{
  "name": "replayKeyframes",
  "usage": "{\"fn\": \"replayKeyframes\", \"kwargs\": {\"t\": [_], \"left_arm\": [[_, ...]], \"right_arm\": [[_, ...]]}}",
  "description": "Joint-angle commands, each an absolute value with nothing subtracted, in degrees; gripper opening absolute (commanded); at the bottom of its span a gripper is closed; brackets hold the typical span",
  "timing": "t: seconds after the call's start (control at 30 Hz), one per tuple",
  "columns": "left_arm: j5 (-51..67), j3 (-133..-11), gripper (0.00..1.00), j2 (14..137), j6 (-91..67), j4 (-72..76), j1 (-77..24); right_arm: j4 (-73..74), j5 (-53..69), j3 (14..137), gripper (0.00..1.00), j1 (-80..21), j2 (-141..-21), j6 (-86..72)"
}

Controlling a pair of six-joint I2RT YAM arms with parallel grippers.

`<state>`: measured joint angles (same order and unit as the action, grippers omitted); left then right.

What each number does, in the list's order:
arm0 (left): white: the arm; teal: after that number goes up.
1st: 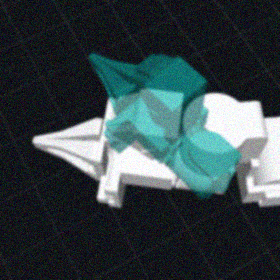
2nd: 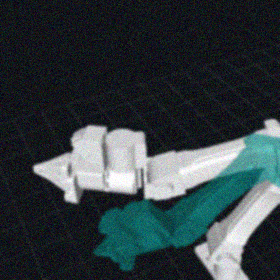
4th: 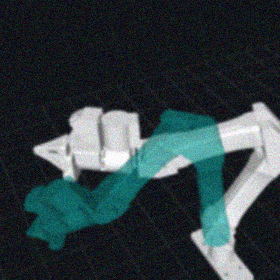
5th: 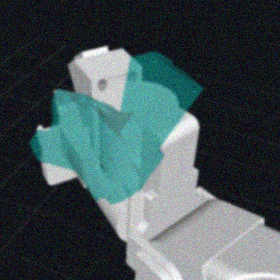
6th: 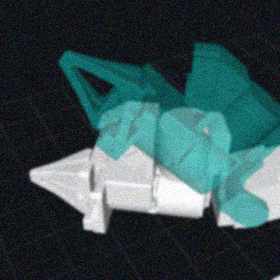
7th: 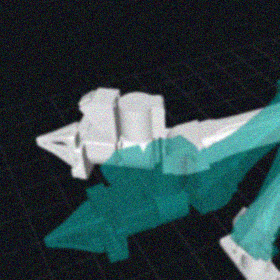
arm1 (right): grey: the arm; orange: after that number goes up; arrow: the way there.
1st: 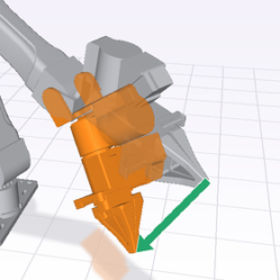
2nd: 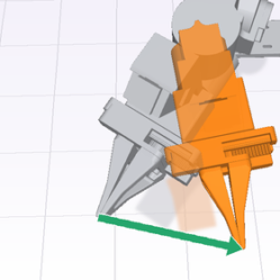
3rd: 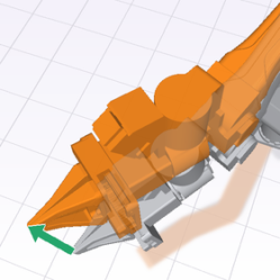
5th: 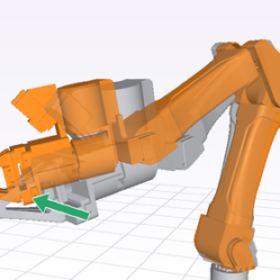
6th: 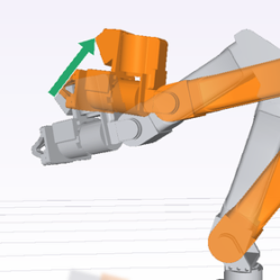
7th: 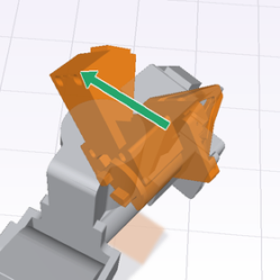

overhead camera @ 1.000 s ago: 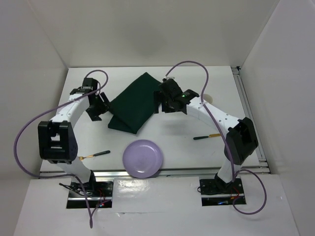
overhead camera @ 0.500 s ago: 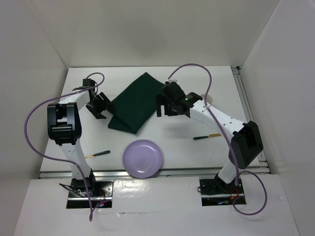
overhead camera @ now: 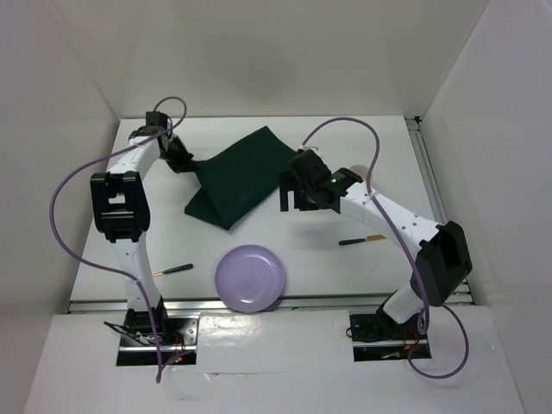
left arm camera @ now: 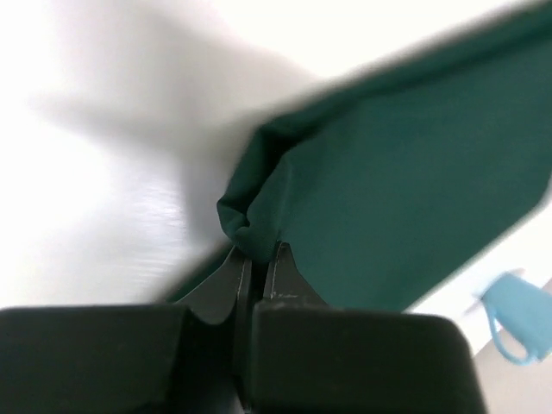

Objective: Set the dinner table for one person

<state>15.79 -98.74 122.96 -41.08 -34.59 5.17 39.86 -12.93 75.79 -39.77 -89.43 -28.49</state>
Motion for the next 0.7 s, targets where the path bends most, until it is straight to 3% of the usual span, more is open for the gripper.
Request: {"fn": "replayKeyframes", "kwargs": {"t": [0.0,0.17,0.37,0.4,0.47,0.5,0.53,0.6,0.67], "left_arm": [[20.0,-105.5,0.00,114.9,-33.3,-33.2,0.8],[23.1,-110.0,0.00,110.1,-24.7,-38.1,-10.3],[27.8,-98.9,0.00,105.4,-18.3,-37.5,-25.5],[23.5,-99.7,0.20,105.4,-17.8,-38.7,-27.7],[20.1,-101.4,0.38,105.9,-17.1,-43.6,-27.7],[17.7,-102.1,0.62,105.9,-17.1,-44.6,-27.7],[17.7,-102.1,0.73,104.6,-17.1,-44.6,-26.0],[15.7,-102.1,0.87,102.7,-18.8,-44.5,-23.6],[14.7,-100.7,0.89,100.0,-19.8,-44.0,-19.2]], "right_arm": [[41.1,-15.9,73.6,1.00,-40.3,-84.7,-31.4],[41.0,-19.0,70.2,1.00,-39.1,-80.5,-36.2],[41.0,-23.9,63.6,1.00,-39.1,-71.9,-41.3],[41.0,-23.9,62.8,1.00,-39.1,-71.0,-40.7],[39.9,-22.4,61.3,1.00,-38.6,-69.5,-39.9],[39.9,-21.8,61.3,1.00,-38.6,-68.9,-39.9],[40.5,-21.8,60.7,1.00,-38.6,-68.9,-39.9],[40.5,-19.7,60.0,1.00,-38.6,-68.9,-40.7],[41.0,-18.5,59.3,1.00,-38.6,-68.4,-41.7]]}}
